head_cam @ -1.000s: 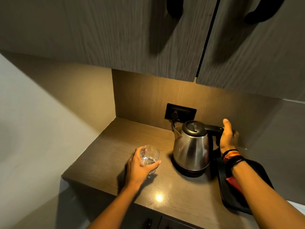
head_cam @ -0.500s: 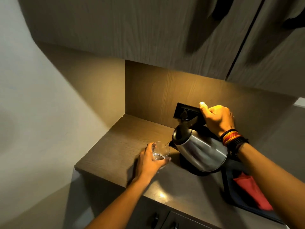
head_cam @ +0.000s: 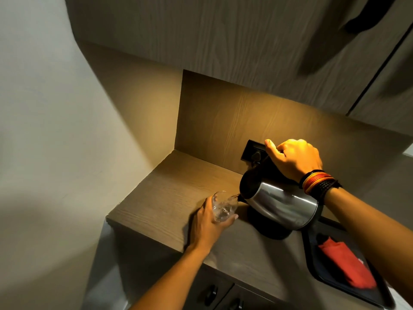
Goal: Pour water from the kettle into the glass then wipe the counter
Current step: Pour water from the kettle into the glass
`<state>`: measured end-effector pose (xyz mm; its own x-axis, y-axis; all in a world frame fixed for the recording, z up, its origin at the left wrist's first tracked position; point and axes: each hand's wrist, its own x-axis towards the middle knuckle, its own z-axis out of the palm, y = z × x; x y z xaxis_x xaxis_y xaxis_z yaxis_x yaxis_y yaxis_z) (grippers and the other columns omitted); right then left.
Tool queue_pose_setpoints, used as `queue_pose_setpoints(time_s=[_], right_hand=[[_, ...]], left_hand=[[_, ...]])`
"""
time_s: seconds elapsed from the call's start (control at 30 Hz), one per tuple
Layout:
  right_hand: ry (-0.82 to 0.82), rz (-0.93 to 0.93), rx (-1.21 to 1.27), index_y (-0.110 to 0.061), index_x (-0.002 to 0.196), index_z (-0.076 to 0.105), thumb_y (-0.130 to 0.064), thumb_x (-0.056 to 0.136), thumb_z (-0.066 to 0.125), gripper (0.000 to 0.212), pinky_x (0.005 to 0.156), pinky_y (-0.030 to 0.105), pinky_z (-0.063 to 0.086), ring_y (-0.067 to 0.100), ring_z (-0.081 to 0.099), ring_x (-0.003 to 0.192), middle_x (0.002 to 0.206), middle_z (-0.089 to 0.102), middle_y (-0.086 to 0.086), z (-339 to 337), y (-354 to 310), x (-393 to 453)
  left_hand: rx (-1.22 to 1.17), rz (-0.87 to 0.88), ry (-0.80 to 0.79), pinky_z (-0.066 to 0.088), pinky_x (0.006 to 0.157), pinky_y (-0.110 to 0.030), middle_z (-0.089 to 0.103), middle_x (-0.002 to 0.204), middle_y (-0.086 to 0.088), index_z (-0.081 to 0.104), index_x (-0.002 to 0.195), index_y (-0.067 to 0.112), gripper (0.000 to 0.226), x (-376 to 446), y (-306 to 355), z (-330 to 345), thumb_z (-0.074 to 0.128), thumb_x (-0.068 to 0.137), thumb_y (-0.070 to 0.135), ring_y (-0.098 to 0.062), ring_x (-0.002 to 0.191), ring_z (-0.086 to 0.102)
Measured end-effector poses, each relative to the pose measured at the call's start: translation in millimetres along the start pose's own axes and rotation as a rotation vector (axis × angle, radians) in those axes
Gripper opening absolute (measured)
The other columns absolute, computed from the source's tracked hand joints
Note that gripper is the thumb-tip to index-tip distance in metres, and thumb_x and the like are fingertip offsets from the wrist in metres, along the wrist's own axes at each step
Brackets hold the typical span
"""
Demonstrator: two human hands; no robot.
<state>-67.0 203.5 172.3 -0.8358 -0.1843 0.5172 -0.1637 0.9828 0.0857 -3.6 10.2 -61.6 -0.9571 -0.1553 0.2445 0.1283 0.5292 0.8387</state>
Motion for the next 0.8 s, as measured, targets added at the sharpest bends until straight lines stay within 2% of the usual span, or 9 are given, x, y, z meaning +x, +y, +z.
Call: queue_pose_setpoints(time_s=[0.13,0.2,0.37,0.47,0.57,0.67,0.8], right_hand=[[0.003,-0.031,-0.038,-0.011,0.047,0.054,-0.07,0.096,0.022,0.083,0.046,0.022,0.028,0.017,0.045,0.041,0.042,0.043,0.0,-6,-5,4],[-0.001,-0.054,-0.048,-0.012,0.047,0.053,-0.072,0.092,0.018,0.083,0.046,0.021,0.029,0.018,0.046,0.041,0.042,0.043,0.0,-10,-9,6],[0.042,-0.091,-0.111,-0.008,0.046,0.049,-0.071,0.093,0.021,0.083,0.046,0.02,0.021,0.015,0.036,0.039,0.042,0.038,0.001,-19,-15,9],[0.047,-0.121,-0.107,-0.007,0.045,0.046,-0.071,0.093,0.023,0.083,0.046,0.019,0.021,0.015,0.035,0.037,0.041,0.034,0.0,-23,-17,10],[0.062,-0.138,-0.125,-0.008,0.045,0.051,-0.07,0.093,0.027,0.082,0.047,0.017,0.019,0.013,0.035,0.037,0.04,0.035,-0.002,-27,-19,12],[0.064,-0.158,-0.14,-0.009,0.046,0.054,-0.068,0.096,0.033,0.079,0.046,0.017,0.02,0.013,0.036,0.036,0.04,0.036,-0.003,-29,-19,14],[0.077,-0.172,-0.136,-0.01,0.045,0.054,-0.067,0.095,0.035,0.078,0.046,0.017,0.022,0.013,0.036,0.036,0.04,0.036,-0.003,-31,-21,15]], left_hand=[[-0.054,0.018,0.017,0.04,0.072,0.005,0.06,0.114,0.023,0.045,0.14,0.038,0.088,-4,-4,0,0.065,0.07,0.089,0.03,0.09,0.046],[-0.074,0.015,0.018,0.039,0.075,0.006,0.055,0.114,0.026,0.044,0.14,0.039,0.089,-5,-4,-1,0.066,0.07,0.088,0.033,0.094,0.044],[-0.067,0.021,0.017,0.043,0.071,0.001,0.067,0.122,0.016,0.045,0.142,0.038,0.092,-6,-2,-4,0.066,0.068,0.088,0.018,0.093,0.053],[-0.039,0.029,0.035,0.039,0.075,0.0,0.07,0.126,0.011,0.046,0.143,0.034,0.096,-5,-2,-4,0.064,0.067,0.09,0.009,0.102,0.057],[-0.031,0.027,0.039,0.041,0.078,-0.003,0.07,0.126,0.009,0.046,0.143,0.033,0.097,-5,-3,-4,0.064,0.067,0.089,-0.001,0.107,0.065],[-0.034,0.029,0.028,0.038,0.073,0.003,0.071,0.126,0.008,0.047,0.144,0.031,0.097,-5,-3,-4,0.067,0.068,0.087,0.001,0.106,0.065],[-0.046,0.024,0.02,0.038,0.067,0.007,0.07,0.126,0.008,0.047,0.143,0.03,0.096,-5,-3,-5,0.068,0.068,0.086,0.009,0.101,0.056]])
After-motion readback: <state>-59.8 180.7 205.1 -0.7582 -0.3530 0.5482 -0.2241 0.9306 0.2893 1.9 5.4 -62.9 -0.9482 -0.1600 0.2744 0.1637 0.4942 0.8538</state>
